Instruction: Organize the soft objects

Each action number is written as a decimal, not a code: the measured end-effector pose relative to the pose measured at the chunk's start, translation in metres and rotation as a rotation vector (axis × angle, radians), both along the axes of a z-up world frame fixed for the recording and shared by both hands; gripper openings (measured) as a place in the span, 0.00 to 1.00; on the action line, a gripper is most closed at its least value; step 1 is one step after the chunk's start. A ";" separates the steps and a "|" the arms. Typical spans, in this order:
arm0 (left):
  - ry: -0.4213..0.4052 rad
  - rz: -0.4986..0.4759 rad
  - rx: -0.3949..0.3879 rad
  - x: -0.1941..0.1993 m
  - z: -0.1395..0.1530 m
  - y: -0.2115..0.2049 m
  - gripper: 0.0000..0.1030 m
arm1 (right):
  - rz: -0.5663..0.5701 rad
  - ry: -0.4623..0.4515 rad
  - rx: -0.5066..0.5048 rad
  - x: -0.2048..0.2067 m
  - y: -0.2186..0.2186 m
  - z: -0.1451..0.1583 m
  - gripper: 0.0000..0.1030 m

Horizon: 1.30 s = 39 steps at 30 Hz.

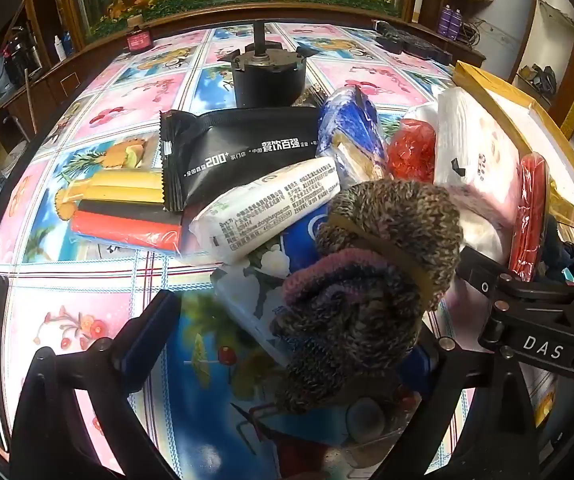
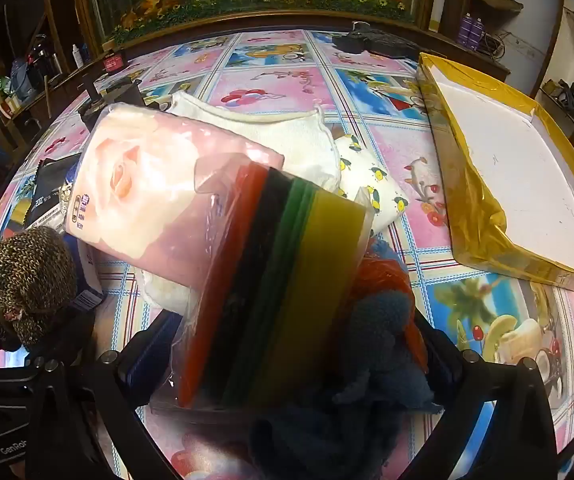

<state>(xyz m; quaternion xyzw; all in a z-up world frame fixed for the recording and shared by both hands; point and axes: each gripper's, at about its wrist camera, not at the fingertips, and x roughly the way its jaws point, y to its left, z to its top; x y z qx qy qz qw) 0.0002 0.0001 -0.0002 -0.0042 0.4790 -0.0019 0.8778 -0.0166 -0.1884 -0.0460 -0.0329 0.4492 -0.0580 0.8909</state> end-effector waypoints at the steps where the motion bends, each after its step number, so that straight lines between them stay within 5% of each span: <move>1: -0.002 0.000 -0.005 0.000 0.000 0.000 0.95 | 0.000 0.000 0.003 0.000 0.000 0.000 0.99; 7: -0.008 0.008 -0.001 0.000 0.000 0.001 0.95 | -0.010 0.002 0.012 0.000 -0.002 0.000 0.99; 15: -0.009 0.009 0.002 -0.002 0.001 0.002 0.95 | 0.321 0.177 0.057 -0.019 -0.021 0.017 0.97; 21: -0.009 0.010 0.000 -0.002 0.001 0.003 0.95 | 0.332 -0.033 -0.025 -0.053 -0.072 0.098 0.95; 26: -0.009 0.010 0.000 -0.002 0.001 0.003 0.95 | 0.036 -0.186 -0.169 -0.016 -0.150 0.144 0.96; 29: -0.009 0.010 0.000 -0.002 0.001 0.003 0.95 | -0.095 -0.108 -0.224 0.031 -0.184 0.134 0.75; 31: -0.009 0.010 0.000 -0.002 0.001 0.003 0.95 | -0.113 -0.012 -0.164 0.058 -0.194 0.117 0.48; 35: -0.009 0.010 0.000 -0.002 0.001 0.002 0.95 | -0.037 0.066 -0.155 0.088 -0.185 0.088 0.45; 39: -0.009 0.010 0.000 -0.002 0.001 0.003 0.95 | 0.090 0.068 -0.066 0.067 -0.167 0.082 0.41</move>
